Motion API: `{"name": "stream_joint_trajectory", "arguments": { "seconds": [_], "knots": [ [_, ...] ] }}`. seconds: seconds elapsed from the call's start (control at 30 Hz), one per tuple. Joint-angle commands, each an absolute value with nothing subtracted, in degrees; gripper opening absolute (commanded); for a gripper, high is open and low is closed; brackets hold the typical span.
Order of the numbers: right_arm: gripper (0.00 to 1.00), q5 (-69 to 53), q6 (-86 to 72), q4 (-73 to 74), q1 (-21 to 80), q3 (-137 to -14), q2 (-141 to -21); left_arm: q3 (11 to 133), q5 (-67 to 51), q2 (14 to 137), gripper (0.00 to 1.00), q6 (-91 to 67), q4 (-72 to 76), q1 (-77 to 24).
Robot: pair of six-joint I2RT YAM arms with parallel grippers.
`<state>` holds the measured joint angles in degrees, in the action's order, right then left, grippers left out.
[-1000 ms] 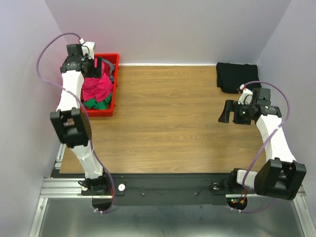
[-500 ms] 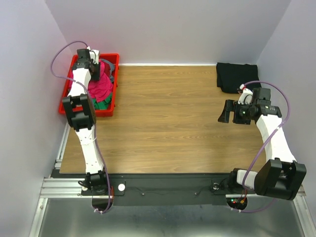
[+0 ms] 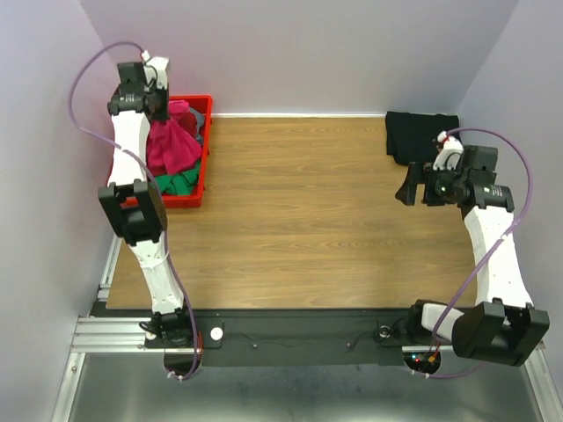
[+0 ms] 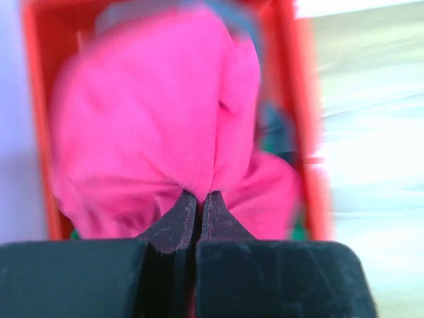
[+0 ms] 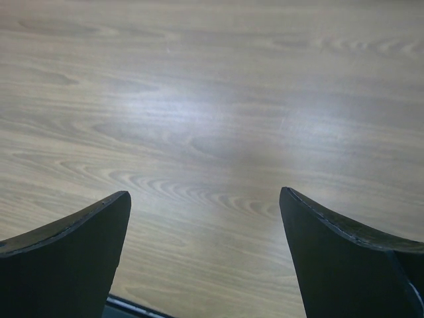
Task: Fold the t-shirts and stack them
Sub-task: Grab the tshirt from the pile, then move the tshirt to the center of the board
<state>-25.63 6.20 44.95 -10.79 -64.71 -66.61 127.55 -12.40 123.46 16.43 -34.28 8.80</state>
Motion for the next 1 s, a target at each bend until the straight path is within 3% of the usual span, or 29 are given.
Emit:
{"name": "stream_joint_trajectory", "arguments": {
  "seconds": [0.0, 0.23, 0.4, 0.43, 0.47, 0.5, 0.53, 0.57, 0.6, 0.77, 0.9, 0.97],
  "knots": [
    [1.0, -26.72, 6.07, 40.18, -10.63, -68.2, -62.76, 132.89, -19.77, 107.33, 0.0, 17.31, -33.92, 1.68],
    [1.0, -28.21, 7.38, 39.9, -10.63, -68.73, -61.0, 133.86, -23.72, 99.94, 0.0, 13.72, -35.68, -12.03],
    [1.0, -29.09, 8.96, 40.69, -10.64, -68.2, -60.12, 128.25, -35.64, 96.33, 0.01, 18.16, -39.44, -18.44],
    [1.0, -29.18, 9.14, 40.69, -10.63, -68.12, -60.03, 126.23, -37.16, 95.72, 0.09, 19.41, -40.42, -19.07],
    [1.0, -29.35, 9.23, 40.95, -10.63, -68.03, -60.03, 120.64, -37.53, 94.49, 0.39, 19.68, -40.86, -19.42],
    [1.0, -29.62, 9.92, 41.65, -10.63, -68.03, -60.2, 117.54, -36.4, 93.87, 0.5, 19.69, -40.96, -19.68],
    [1.0, -30.66, 10.54, 42.27, -10.63, -68.11, -60.55, 114.55, -35.17, 93.43, 0.73, 20.04, -41.13, -19.43],
    [1.0, -31.11, 11.33, 43.06, -10.72, -68.12, -60.9, 111.74, -34.29, 93.08, 0.9, 20.91, -41.39, -19.16],
    [1.0, -31.29, 13.08, 44.98, -10.64, -68.29, -62.04, 106.31, -34.63, 92.55, 0.99, 21.53, -41.22, -17.42],
    [1.0, -35.24, 21.43, 53.6, -10.55, -70.13, -67.83, 92.23, -41.47, 88.08, 0.99, 25.65, -37.79, -11.0],
    [1.0, -36.74, 26.18, 59.32, -9.15, -70.66, -74.43, 84.83, -43.68, 85.35, 0.99, 38.28, -43.22, -11.33],
    [1.0, -35.69, 26.72, 60.64, -7.39, -71.01, -76.98, 81.58, -43.33, 84.64, 0.89, 42.43, -45.95, -12.21]
  ]
}}
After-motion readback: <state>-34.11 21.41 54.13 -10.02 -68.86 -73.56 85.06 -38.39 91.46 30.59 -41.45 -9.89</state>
